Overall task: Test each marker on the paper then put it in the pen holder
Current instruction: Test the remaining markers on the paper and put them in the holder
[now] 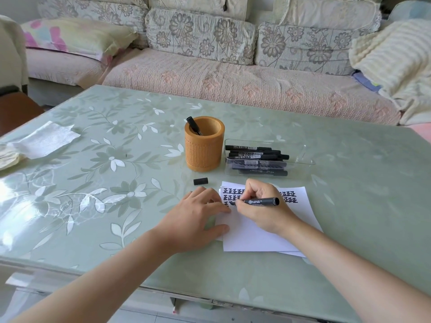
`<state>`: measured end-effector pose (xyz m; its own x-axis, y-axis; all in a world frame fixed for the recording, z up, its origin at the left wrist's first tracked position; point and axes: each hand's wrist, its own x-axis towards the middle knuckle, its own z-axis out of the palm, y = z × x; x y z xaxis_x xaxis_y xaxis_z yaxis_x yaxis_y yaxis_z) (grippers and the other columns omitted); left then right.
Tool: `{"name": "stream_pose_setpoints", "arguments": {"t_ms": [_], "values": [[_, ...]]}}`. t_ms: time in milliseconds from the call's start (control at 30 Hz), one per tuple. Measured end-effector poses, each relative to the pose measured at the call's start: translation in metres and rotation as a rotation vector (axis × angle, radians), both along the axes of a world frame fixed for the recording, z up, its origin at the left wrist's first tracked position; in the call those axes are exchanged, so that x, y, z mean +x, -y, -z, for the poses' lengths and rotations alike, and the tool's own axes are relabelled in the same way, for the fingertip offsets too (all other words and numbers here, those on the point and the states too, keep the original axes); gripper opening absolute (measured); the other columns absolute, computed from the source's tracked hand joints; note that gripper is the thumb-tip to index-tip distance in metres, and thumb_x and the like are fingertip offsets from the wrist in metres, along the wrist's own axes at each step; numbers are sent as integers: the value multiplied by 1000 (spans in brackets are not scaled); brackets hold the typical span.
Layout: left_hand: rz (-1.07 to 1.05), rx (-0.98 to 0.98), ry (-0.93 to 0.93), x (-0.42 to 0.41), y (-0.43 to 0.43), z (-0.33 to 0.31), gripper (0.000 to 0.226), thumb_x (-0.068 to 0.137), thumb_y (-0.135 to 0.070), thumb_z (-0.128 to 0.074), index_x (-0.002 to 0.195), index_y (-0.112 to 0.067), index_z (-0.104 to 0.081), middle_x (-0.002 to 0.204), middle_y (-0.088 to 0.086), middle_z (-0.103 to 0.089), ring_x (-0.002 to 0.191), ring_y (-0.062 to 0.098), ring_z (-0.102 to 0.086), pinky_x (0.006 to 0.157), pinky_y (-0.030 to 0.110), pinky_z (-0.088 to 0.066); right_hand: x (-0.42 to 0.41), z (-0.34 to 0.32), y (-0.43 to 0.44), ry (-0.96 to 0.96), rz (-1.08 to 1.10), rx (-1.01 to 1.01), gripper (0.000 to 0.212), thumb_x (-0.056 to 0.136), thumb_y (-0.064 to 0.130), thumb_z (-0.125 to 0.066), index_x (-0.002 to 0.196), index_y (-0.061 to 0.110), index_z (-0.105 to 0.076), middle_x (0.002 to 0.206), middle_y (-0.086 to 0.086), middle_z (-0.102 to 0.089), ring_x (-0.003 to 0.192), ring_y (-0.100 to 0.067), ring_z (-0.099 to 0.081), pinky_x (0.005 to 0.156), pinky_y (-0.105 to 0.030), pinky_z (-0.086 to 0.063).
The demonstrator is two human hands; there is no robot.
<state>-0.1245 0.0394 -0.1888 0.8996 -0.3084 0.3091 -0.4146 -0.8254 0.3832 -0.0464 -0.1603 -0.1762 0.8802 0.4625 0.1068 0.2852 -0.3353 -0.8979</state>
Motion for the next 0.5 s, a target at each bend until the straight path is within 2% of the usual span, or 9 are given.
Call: {"name": "stream_pose_setpoints", "arguments": {"t_ms": [167,333,400,500], "values": [[3,-6,-1,1,-1,2,40,83,-55,-57,116,-33,-65,105,-8,-51,101,14,-47,88,33,-46,1,1,1,6,13,18,28,79,4,-69,65,10,-46,56,10,-47,53,-12,-38,51,-26,-30],[1,1,-7,1,-1,2,42,83,-56,-56,117,-33,-64,106,-9,-51,101,13,-46,89,33,-45,0,1,0,26,10,1,24,73,16,-66,65,12,-44,55,11,-45,52,-12,-37,51,-26,-29],[1,1,-10,1,-1,2,42,83,-57,-56,118,-34,-64,106,-9,-51,101,13,-46,89,32,-45,0,1,0,35,17,12,24,75,14,-67,66,12,-45,56,7,-48,53,-12,-38,51,-27,-30],[0,4,-9,1,-1,2,42,83,-56,-57,118,-34,-64,106,-9,-51,101,13,-46,88,32,-45,-1,1,1,49,21,-3,25,80,9,-70,67,10,-48,57,11,-51,54,-10,-40,51,-25,-33]]}}
